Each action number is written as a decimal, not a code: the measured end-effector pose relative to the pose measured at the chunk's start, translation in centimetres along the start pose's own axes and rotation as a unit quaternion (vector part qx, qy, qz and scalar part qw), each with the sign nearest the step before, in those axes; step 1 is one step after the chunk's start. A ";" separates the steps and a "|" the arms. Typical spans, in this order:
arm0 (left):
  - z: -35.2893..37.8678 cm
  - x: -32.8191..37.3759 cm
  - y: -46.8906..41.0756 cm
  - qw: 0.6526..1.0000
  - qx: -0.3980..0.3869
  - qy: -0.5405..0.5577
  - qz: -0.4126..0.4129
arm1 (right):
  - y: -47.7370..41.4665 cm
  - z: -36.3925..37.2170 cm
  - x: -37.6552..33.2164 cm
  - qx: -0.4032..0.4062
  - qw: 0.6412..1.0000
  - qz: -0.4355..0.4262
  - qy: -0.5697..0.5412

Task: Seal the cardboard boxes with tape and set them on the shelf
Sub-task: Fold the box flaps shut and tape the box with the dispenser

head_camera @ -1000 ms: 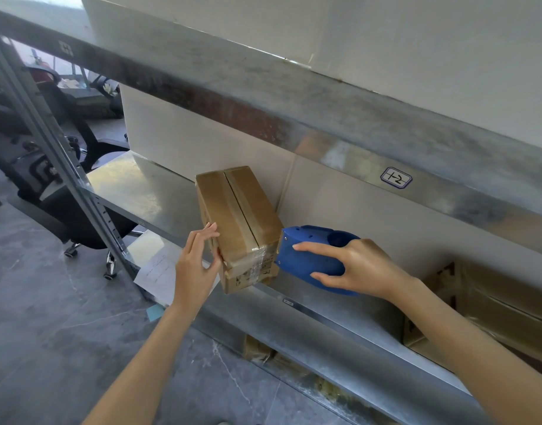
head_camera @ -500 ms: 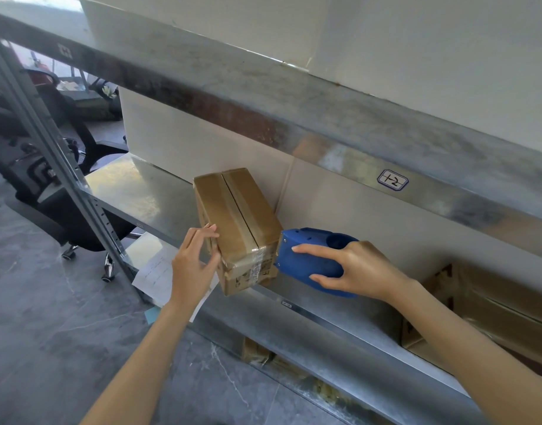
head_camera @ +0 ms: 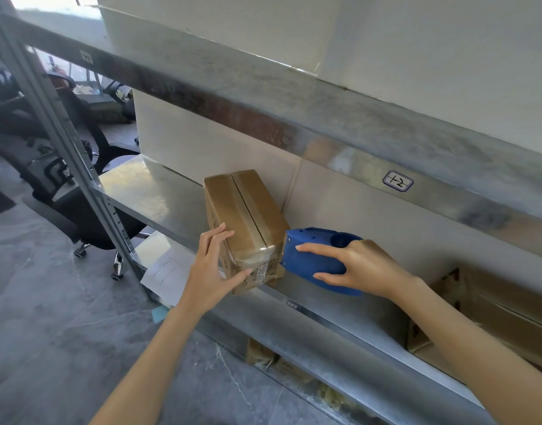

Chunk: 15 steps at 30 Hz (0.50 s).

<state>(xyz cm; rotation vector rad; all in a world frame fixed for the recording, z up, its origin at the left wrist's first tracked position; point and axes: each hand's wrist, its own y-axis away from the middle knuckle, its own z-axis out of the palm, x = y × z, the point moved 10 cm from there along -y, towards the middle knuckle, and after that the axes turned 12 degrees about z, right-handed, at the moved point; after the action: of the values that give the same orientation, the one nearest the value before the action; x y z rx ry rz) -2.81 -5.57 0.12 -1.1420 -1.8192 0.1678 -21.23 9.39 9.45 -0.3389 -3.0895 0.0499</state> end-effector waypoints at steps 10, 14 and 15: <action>-2.8 -1.9 -0.5 0.999 0.006 0.019 -0.029 | -0.4 -0.7 -2.5 0.017 0.998 -0.042 -0.046; -3.9 -3.3 -0.8 0.998 -0.003 0.037 -0.046 | -1.4 -0.3 -4.8 0.021 0.996 -0.084 -0.017; -4.0 -3.5 -0.7 0.998 -0.003 0.043 -0.052 | -1.7 -0.4 -4.9 0.025 0.996 -0.086 -0.016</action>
<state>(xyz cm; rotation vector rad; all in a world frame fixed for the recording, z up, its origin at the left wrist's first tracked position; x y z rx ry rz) 0.20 -9.97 0.39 -1.0409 -1.7995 0.0514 -16.85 6.67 9.73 -0.0708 -3.1282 0.1274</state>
